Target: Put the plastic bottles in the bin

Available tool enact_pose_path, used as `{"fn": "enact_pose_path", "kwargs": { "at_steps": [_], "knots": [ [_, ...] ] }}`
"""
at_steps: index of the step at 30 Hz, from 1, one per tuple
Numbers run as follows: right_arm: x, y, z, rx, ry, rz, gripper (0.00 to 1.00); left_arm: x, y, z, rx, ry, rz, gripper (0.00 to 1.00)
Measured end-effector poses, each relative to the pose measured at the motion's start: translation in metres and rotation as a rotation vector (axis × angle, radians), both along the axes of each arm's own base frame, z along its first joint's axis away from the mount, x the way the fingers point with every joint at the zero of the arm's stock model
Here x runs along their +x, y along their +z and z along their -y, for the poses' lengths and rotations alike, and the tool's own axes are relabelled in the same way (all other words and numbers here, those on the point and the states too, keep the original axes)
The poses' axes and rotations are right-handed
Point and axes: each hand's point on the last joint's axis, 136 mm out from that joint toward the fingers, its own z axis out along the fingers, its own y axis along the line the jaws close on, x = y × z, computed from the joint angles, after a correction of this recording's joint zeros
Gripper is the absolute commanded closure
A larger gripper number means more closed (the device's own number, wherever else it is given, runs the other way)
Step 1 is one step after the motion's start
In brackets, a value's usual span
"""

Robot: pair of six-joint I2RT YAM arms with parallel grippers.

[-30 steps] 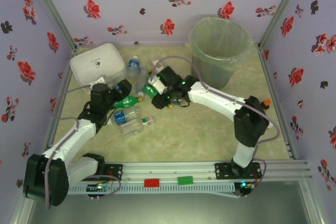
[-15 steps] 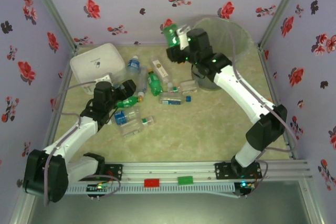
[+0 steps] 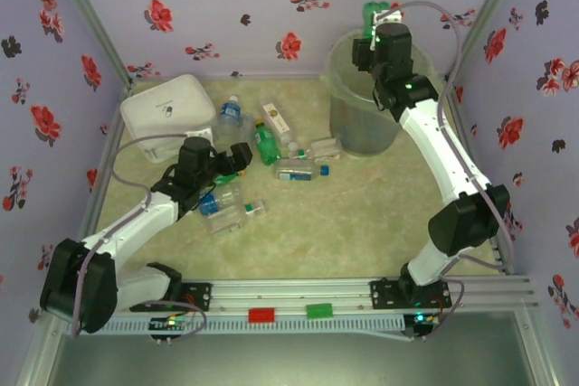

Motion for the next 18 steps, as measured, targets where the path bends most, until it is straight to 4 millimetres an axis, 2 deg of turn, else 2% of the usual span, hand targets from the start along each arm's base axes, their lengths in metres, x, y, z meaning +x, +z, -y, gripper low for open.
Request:
{"fn": "enact_pose_path", "kwargs": {
  "at_steps": [5, 9, 13, 14, 18],
  "knots": [
    [0.011, -0.036, 0.018, -0.009, -0.051, -0.098, 0.63, 0.001, -0.006, 0.012, 0.031, -0.042, -0.020, 0.00],
    [0.018, -0.075, 0.022, -0.020, -0.063, -0.201, 0.60, 0.002, -0.006, 0.023, 0.041, -0.067, -0.022, 0.00],
    [0.021, -0.104, 0.021, -0.021, -0.061, -0.277, 0.58, 0.002, -0.006, 0.030, 0.051, -0.089, -0.021, 0.00],
    [0.022, -0.111, 0.021, -0.022, -0.060, -0.295, 0.56, 0.002, -0.005, 0.032, 0.052, -0.093, -0.021, 0.00],
    [0.022, -0.124, 0.020, -0.013, -0.060, -0.332, 0.38, 0.001, -0.006, 0.036, 0.058, -0.105, -0.026, 0.00]
  ]
}}
